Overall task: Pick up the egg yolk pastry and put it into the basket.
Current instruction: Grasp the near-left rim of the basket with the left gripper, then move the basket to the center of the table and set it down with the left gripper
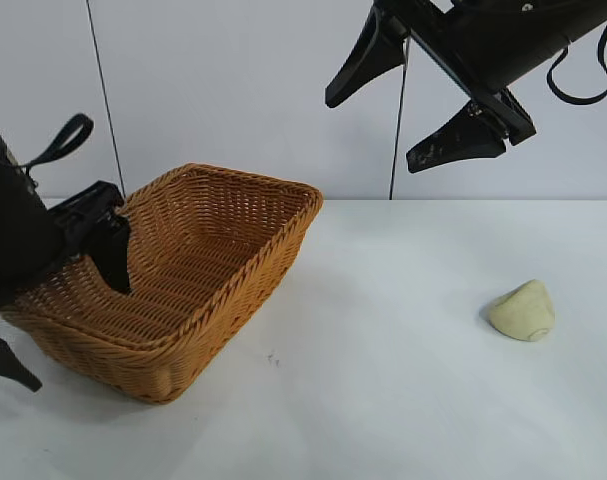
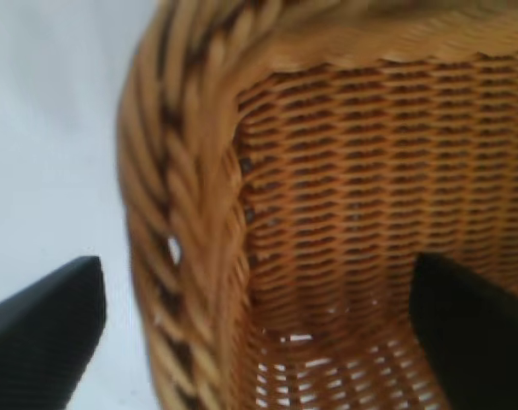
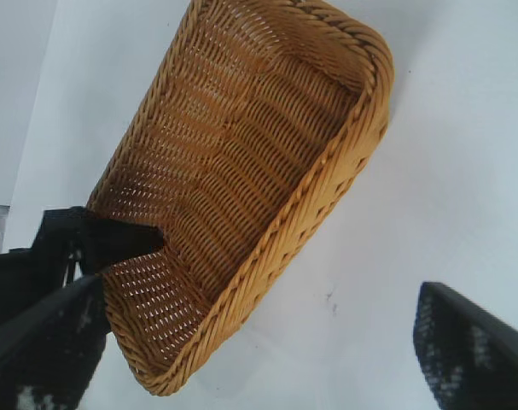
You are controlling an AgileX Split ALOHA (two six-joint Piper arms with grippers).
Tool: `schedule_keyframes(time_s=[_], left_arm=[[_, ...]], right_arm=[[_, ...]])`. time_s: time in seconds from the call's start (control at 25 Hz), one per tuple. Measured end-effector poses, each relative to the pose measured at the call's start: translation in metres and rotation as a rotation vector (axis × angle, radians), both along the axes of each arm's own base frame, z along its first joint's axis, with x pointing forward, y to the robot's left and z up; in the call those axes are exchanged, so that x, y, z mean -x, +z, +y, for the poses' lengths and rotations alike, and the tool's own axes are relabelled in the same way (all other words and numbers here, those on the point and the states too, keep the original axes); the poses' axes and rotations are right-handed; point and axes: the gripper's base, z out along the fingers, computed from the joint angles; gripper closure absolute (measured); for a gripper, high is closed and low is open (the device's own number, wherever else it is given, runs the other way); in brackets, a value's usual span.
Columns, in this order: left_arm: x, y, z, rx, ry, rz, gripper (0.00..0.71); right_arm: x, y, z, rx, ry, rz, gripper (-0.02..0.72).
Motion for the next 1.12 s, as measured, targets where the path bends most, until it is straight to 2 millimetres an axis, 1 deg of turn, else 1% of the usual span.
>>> schedule_keyframes(time_s=[0.04, 0.12, 0.16, 0.24, 0.28, 0.32, 0.36, 0.52, 0.68, 0.84, 0.96, 1.12], left_arm=[[0.000, 0.000, 0.000, 0.001, 0.000, 0.000, 0.119], [0.001, 0.000, 0.001, 0.000, -0.002, 0.009, 0.217], [0.001, 0.000, 0.001, -0.001, -0.004, 0.018, 0.292], [0.003, -0.001, 0.001, -0.003, -0.007, 0.038, 0.473], [0.004, -0.001, 0.001, -0.004, -0.009, 0.048, 0.544], [0.004, -0.001, 0.001, -0.001, -0.006, 0.048, 0.595], [0.003, -0.001, 0.001, 0.002, -0.003, 0.043, 0.611], [-0.002, 0.003, 0.006, 0.026, -0.039, 0.035, 0.611], [-0.018, 0.017, 0.017, 0.071, -0.194, -0.013, 0.611], [-0.032, 0.023, 0.025, 0.082, -0.366, -0.033, 0.613], [-0.041, 0.021, 0.025, 0.070, -0.470, -0.010, 0.613], [-0.058, 0.023, 0.021, 0.066, -0.638, -0.001, 0.613]], right_arm=[[0.000, 0.000, 0.000, 0.000, 0.001, 0.001, 0.007], [0.000, 0.000, 0.000, 0.000, 0.001, 0.001, 0.007], [0.000, 0.000, 0.000, 0.000, 0.001, 0.001, 0.007], [0.000, 0.000, 0.000, 0.000, 0.001, 0.001, 0.007], [0.000, 0.000, 0.000, 0.000, 0.001, 0.001, 0.007], [0.000, 0.000, 0.000, 0.000, 0.001, 0.001, 0.007], [0.000, 0.000, 0.000, 0.000, 0.001, 0.001, 0.007], [0.000, 0.000, 0.000, 0.000, 0.001, 0.001, 0.007], [0.000, 0.000, 0.000, 0.000, 0.001, 0.001, 0.007], [0.000, 0.000, 0.000, 0.000, 0.001, 0.001, 0.007], [0.001, 0.000, 0.000, -0.001, 0.005, 0.004, 0.007], [0.001, 0.000, 0.000, 0.000, 0.011, 0.008, 0.007]])
